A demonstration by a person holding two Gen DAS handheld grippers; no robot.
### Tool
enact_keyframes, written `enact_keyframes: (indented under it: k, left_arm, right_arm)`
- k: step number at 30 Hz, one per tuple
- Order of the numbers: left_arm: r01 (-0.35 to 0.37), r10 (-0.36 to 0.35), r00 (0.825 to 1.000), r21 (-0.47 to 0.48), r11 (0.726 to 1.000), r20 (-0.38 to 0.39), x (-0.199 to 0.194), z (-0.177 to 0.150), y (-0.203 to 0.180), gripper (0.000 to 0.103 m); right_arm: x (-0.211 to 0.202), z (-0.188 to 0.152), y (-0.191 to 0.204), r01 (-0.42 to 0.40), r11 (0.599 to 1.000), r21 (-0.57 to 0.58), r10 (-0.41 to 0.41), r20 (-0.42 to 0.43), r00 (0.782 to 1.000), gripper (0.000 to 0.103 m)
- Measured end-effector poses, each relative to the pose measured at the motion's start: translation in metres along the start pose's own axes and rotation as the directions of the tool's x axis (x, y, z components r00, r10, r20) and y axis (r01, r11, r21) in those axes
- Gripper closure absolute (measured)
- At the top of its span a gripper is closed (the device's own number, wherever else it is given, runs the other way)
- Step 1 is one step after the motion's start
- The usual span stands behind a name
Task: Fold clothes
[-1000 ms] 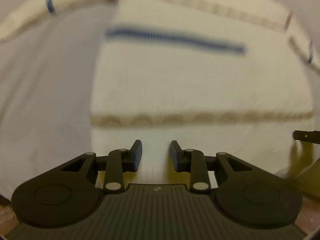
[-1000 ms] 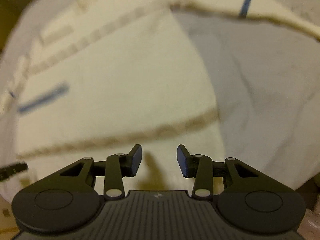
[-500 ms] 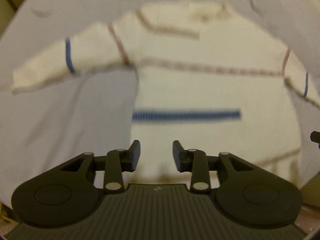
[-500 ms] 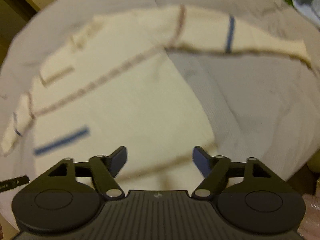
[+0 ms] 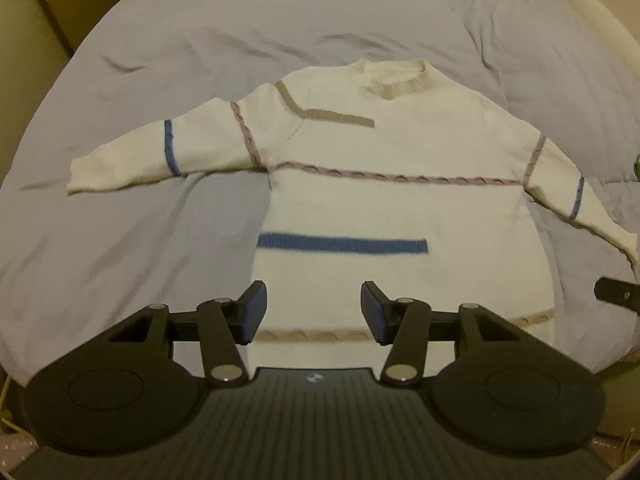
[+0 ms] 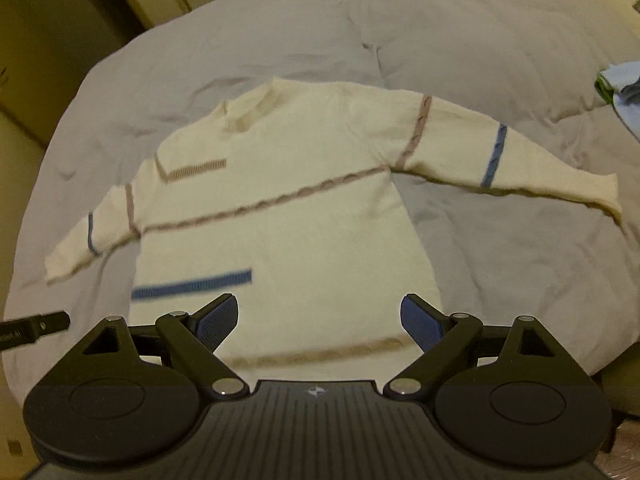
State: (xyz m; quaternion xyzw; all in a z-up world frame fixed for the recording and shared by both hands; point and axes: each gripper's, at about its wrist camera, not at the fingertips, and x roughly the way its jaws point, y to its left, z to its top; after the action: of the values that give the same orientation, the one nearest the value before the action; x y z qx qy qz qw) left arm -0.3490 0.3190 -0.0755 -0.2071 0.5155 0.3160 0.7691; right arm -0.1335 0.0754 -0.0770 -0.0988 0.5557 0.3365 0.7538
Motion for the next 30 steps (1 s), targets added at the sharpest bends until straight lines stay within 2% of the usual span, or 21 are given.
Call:
enact_keyframes:
  k: [8,16,23,25,30]
  left_arm:
    - [-0.016,0.017,0.999,-0.019,1.000,0.045,-0.034,-0.049,-0.034,0.048]
    - [-0.018,0.021,0.998,-0.047,0.999,0.064,-0.059,-0.090,-0.050,0.045]
    - [-0.035,0.038,0.997,-0.047,0.998,0.067,-0.074,-0.107,-0.061,0.043]
    - [-0.041,0.044,0.997,-0.045,0.998,0.069,-0.077,-0.109,-0.063,0.042]
    - [-0.047,0.050,0.997,-0.038,0.998,0.066,-0.081,-0.112,-0.070,0.042]
  right_arm:
    - [-0.035,-0.041,-0.041,0.020,0.998,-0.057,-0.020,-0.013,1.000,0.013]
    - [-0.057,-0.059,-0.070,0.021,0.995,-0.097,-0.023,-0.012,1.000,0.012]
    - [-0.068,-0.071,-0.081,0.014,0.993,-0.121,-0.017,-0.018,1.000,0.011]
    - [-0.070,-0.073,-0.084,0.014,0.992,-0.122,-0.017,-0.021,1.000,0.004]
    - [-0.075,-0.078,-0.091,0.015,0.992,-0.126,-0.018,-0.026,0.999,0.004]
